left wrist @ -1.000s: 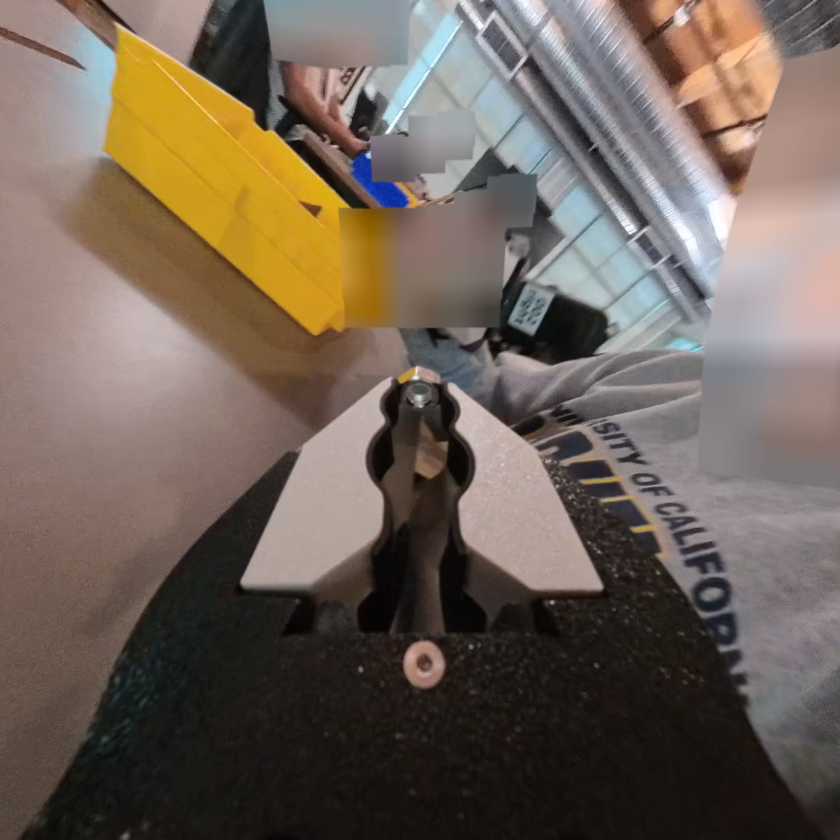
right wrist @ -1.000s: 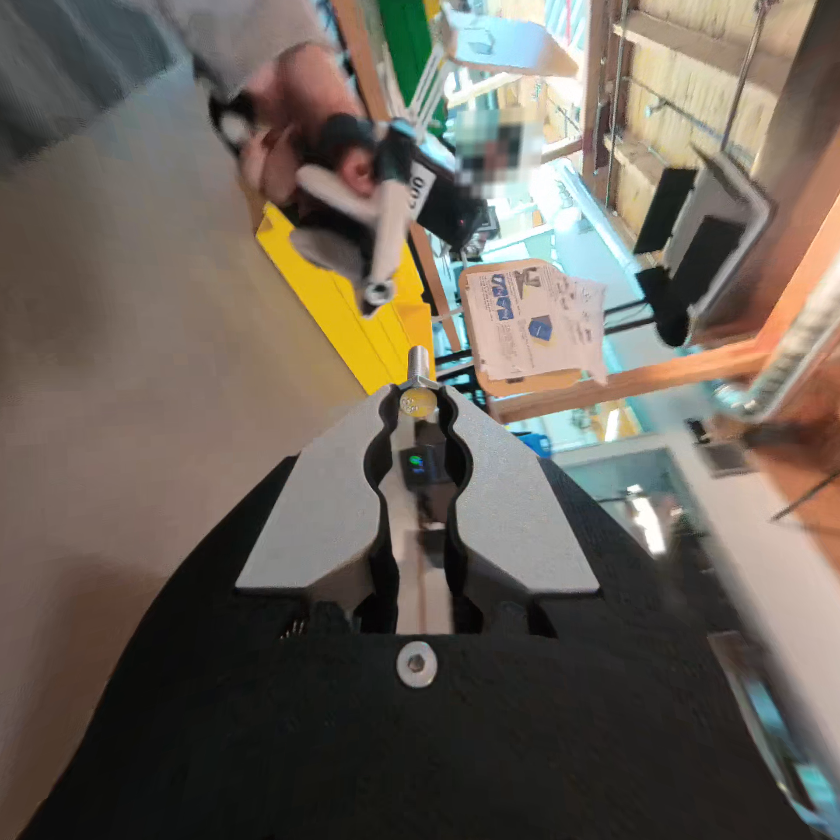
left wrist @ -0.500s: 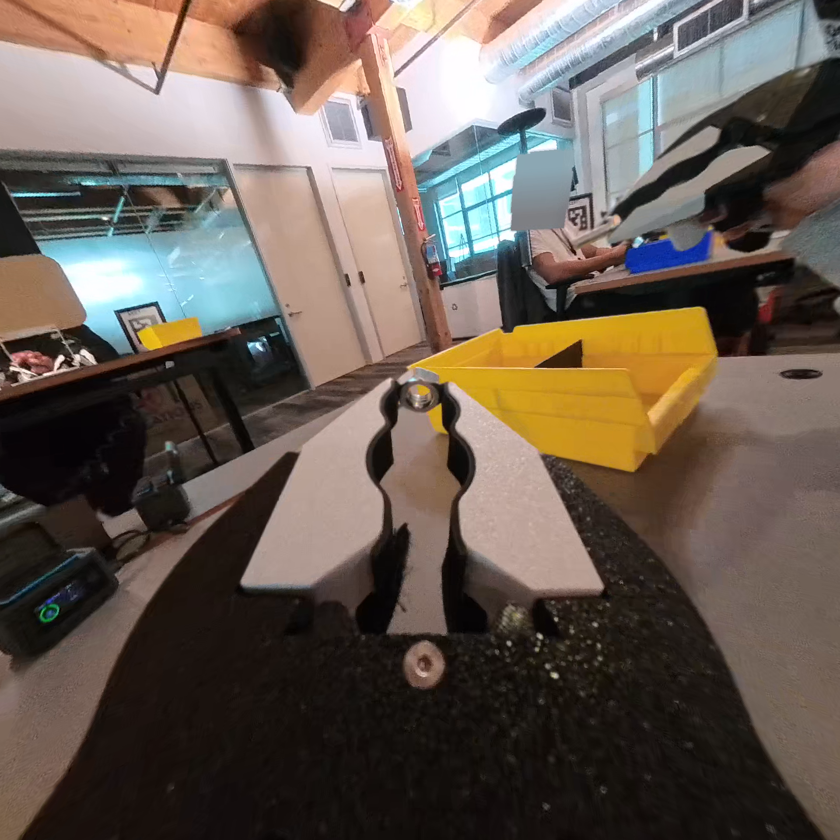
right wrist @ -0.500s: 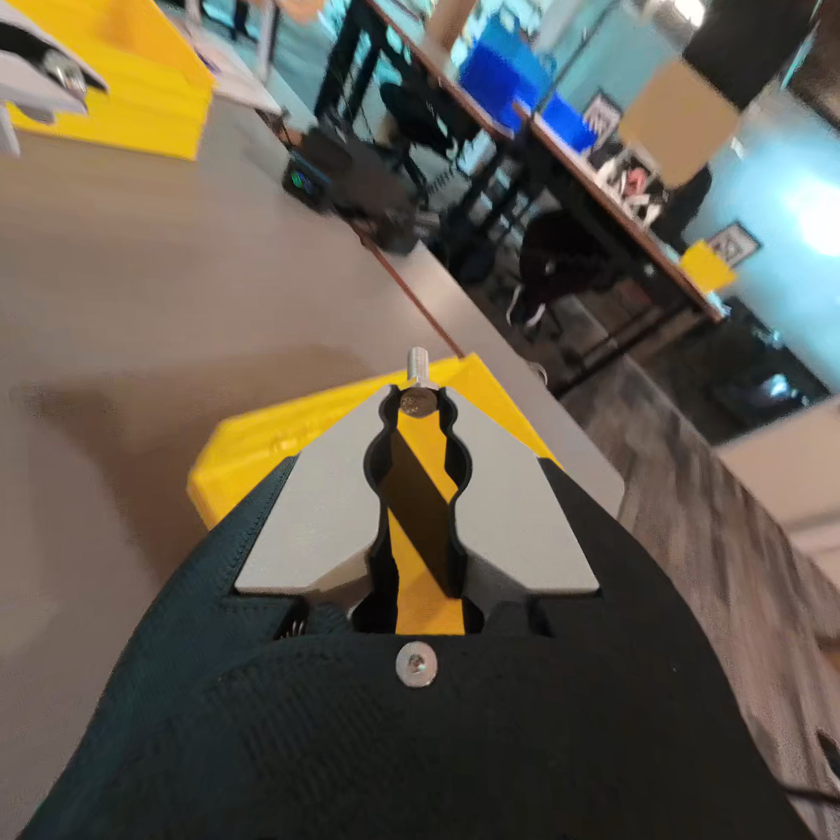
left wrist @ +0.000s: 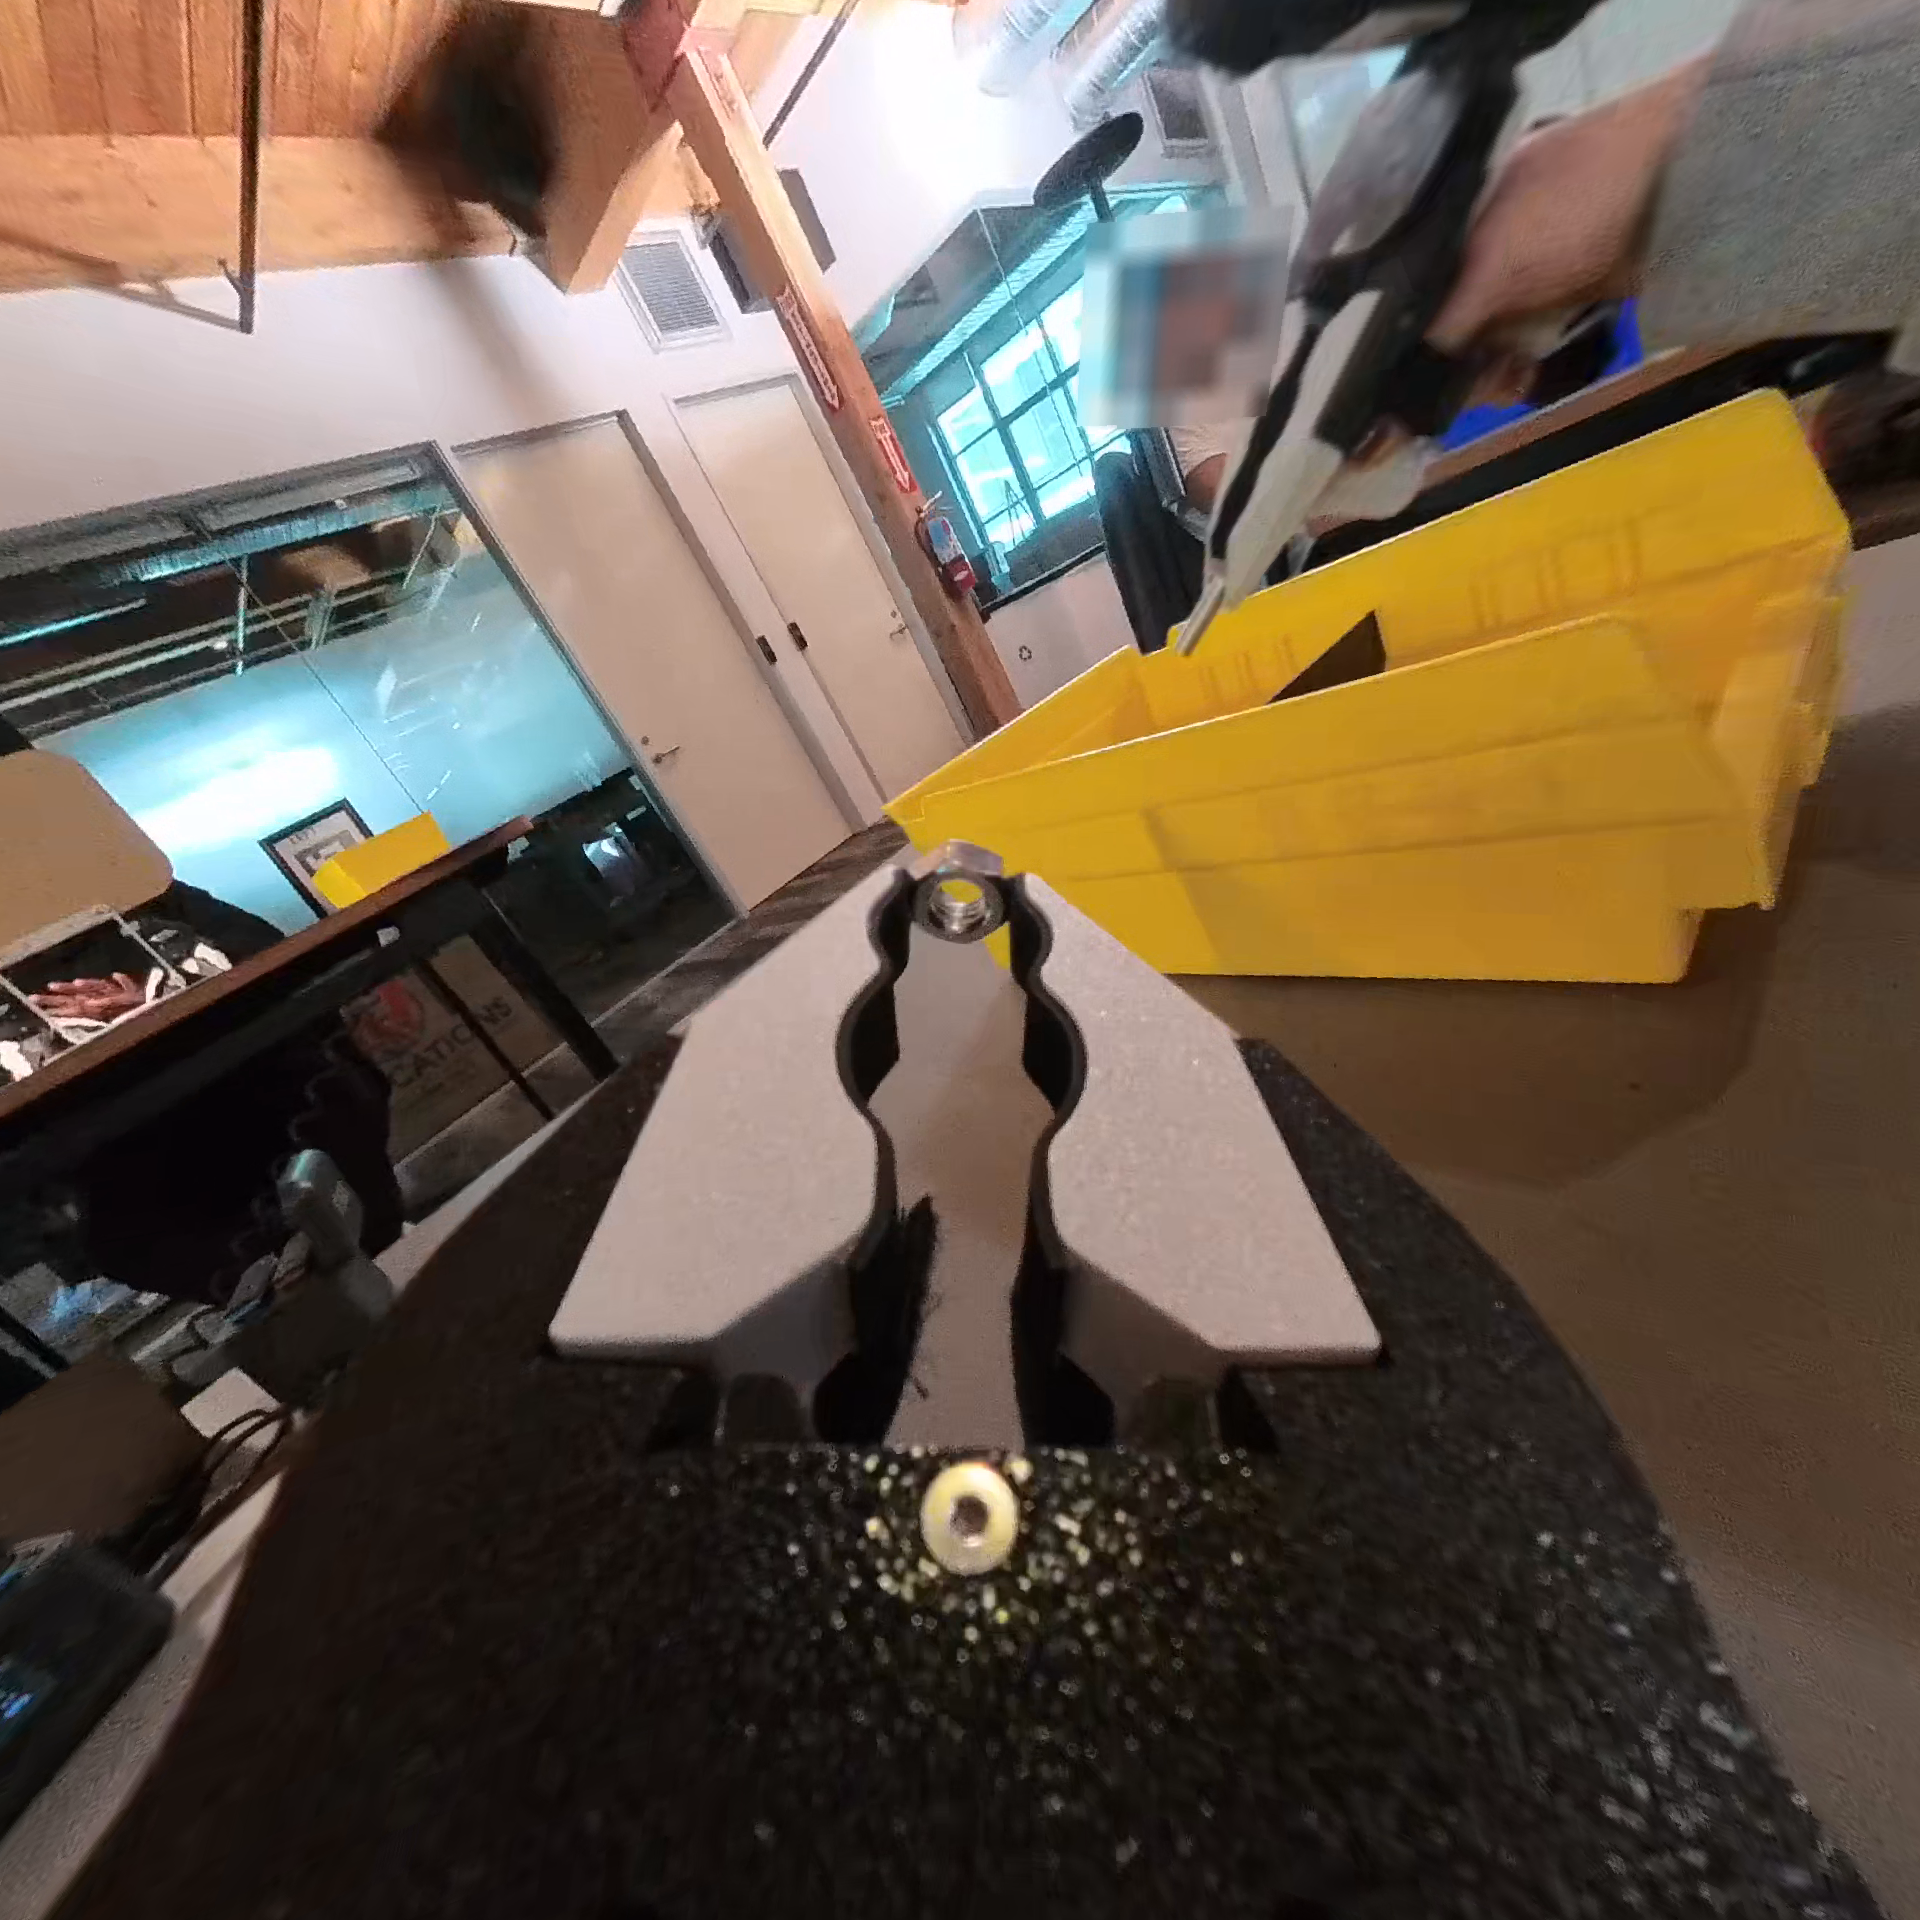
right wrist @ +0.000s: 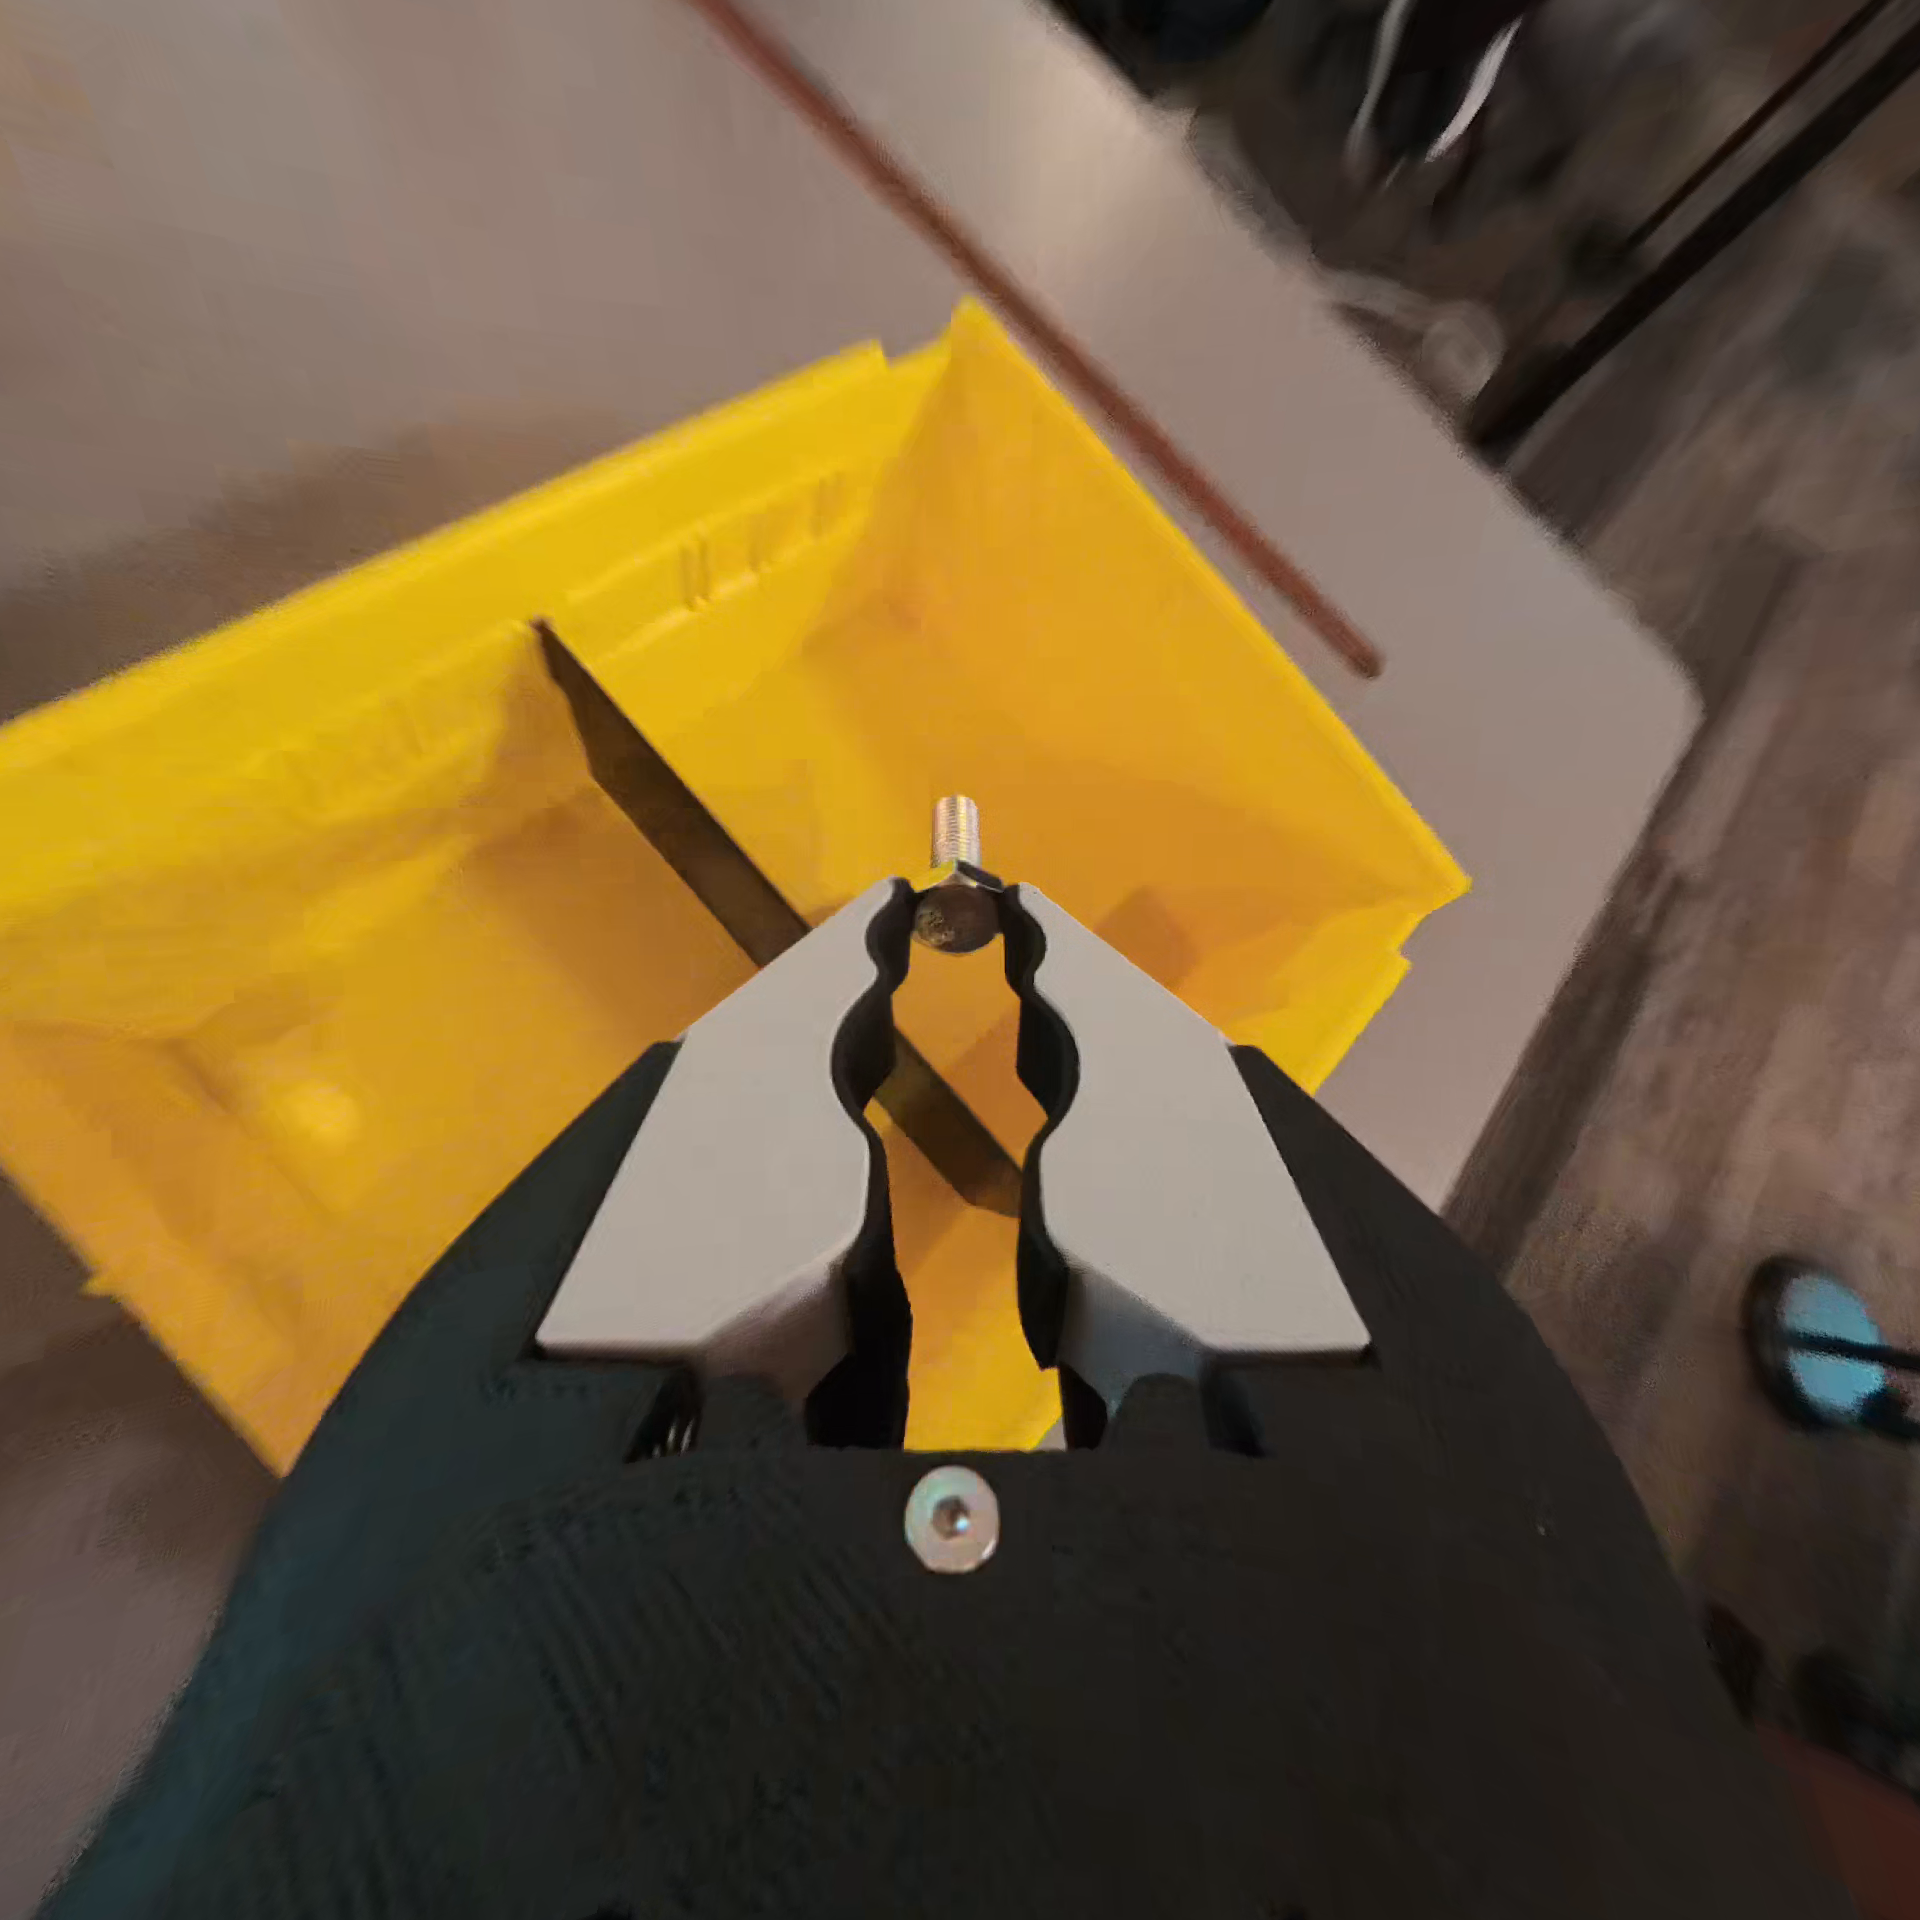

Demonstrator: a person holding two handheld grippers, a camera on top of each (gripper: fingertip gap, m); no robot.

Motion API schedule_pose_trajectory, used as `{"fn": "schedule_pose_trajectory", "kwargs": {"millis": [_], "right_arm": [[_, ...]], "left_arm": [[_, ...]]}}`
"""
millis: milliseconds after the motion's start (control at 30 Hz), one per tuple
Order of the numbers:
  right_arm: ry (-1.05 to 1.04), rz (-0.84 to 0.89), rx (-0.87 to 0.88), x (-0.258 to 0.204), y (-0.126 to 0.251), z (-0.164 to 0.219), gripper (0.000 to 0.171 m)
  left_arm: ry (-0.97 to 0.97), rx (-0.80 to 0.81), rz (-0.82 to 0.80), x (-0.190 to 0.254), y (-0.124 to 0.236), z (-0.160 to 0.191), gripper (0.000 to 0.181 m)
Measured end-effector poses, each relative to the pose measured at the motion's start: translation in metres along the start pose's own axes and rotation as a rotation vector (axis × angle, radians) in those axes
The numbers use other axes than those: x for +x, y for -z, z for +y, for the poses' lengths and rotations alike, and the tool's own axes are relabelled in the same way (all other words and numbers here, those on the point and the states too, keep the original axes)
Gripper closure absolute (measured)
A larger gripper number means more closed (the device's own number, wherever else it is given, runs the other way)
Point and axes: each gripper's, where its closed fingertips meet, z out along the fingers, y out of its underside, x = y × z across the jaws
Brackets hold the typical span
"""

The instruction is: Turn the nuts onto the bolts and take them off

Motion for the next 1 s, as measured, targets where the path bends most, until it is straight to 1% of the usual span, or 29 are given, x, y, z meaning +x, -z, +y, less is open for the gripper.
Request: {"fn": "schedule_pose_trajectory", "kwargs": {"millis": [67, 133, 200, 233, 267, 300, 333, 367, 400, 433, 467, 500, 533, 567, 600, 667, 767, 800, 833, 900, 933, 967, 1000], "right_arm": [[-0.032, -0.097, -0.117, 0.004, -0.029, 0.008, 0.155], [-0.069, -0.175, -0.203, 0.002, -0.049, 0.015, 0.155], [-0.096, -0.217, -0.267, -0.002, -0.063, 0.021, 0.155], [-0.104, -0.208, -0.287, -0.001, -0.068, 0.023, 0.154], [-0.107, -0.176, -0.289, 0.002, -0.069, 0.021, 0.143], [-0.103, -0.134, -0.252, 0.003, -0.066, 0.013, 0.134], [-0.102, -0.101, -0.159, -0.001, -0.059, -0.007, 0.133], [-0.113, -0.097, -0.023, -0.013, -0.047, -0.035, 0.133], [-0.139, -0.138, 0.126, -0.035, -0.031, -0.065, 0.133], [-0.171, -0.215, 0.253, -0.065, -0.016, -0.091, 0.132], [-0.182, -0.297, 0.334, -0.098, -0.004, -0.11, 0.132], [-0.158, -0.359, 0.368, -0.131, 0.002, -0.12, 0.131], [-0.114, -0.379, 0.363, -0.158, 0.001, -0.124, 0.131], [-0.063, -0.365, 0.343, -0.178, -0.003, -0.123, 0.135], [-0.026, -0.342, 0.334, -0.193, -0.009, -0.124, 0.14], [-0.008, -0.34, 0.328, -0.214, -0.018, -0.126, 0.145], [-0.011, -0.356, 0.282, -0.228, -0.03, -0.124, 0.145], [-0.005, -0.346, 0.274, -0.228, -0.033, -0.123, 0.151], [0.004, -0.338, 0.271, -0.228, -0.034, -0.123, 0.16], [0.032, -0.32, 0.254, -0.227, -0.034, -0.121, 0.165], [0.056, -0.299, 0.257, -0.225, -0.03, -0.121, 0.165], [0.084, -0.247, 0.259, -0.216, -0.023, -0.12, 0.165], [0.103, -0.164, 0.254, -0.198, -0.014, -0.118, 0.165]], "left_arm": [[-0.033, -0.001, 0.037, 0.009, 0.0, -0.002, 0.165], [-0.067, 0.006, 0.055, 0.015, 0.0, -0.004, 0.165], [-0.089, 0.014, 0.069, 0.02, 0.001, -0.007, 0.165], [-0.086, 0.014, 0.084, 0.023, 0.002, -0.008, 0.165], [-0.071, 0.013, 0.104, 0.026, 0.003, -0.009, 0.165], [-0.05, 0.012, 0.115, 0.027, 0.002, -0.009, 0.165], [-0.033, 0.0, 0.101, 0.024, 0.002, -0.008, 0.165], [-0.023, -0.025, 0.071, 0.018, 0.001, -0.004, 0.165], [-0.02, -0.04, 0.052, 0.014, 0.001, -0.003, 0.165], [-0.017, -0.043, 0.036, 0.011, 0.001, -0.002, 0.165], [-0.015, -0.046, 0.019, 0.008, 0.002, -0.002, 0.165], [-0.02, -0.051, 0.003, 0.005, 0.002, -0.002, 0.165], [-0.032, -0.057, -0.006, 0.004, 0.002, -0.001, 0.165], [-0.051, -0.063, -0.007, 0.005, 0.002, -0.001, 0.165], [-0.075, -0.071, -0.009, 0.006, 0.002, 0.0, 0.165], [-0.135, -0.084, -0.005, 0.01, 0.001, 0.0, 0.165], [-0.215, -0.096, 0.0, 0.017, 0.001, -0.001, 0.165], [-0.236, -0.094, 0.002, 0.019, 0.001, -0.002, 0.165], [-0.255, -0.102, -0.009, 0.018, 0.001, -0.001, 0.165], [-0.269, -0.084, -0.008, 0.02, 0.001, -0.004, 0.165], [-0.241, -0.043, 0.0, 0.022, 0.002, -0.01, 0.163], [-0.197, 0.0, -0.007, 0.021, 0.003, -0.017, 0.138], [-0.159, 0.003, -0.028, 0.016, 0.003, -0.019, 0.116]]}}
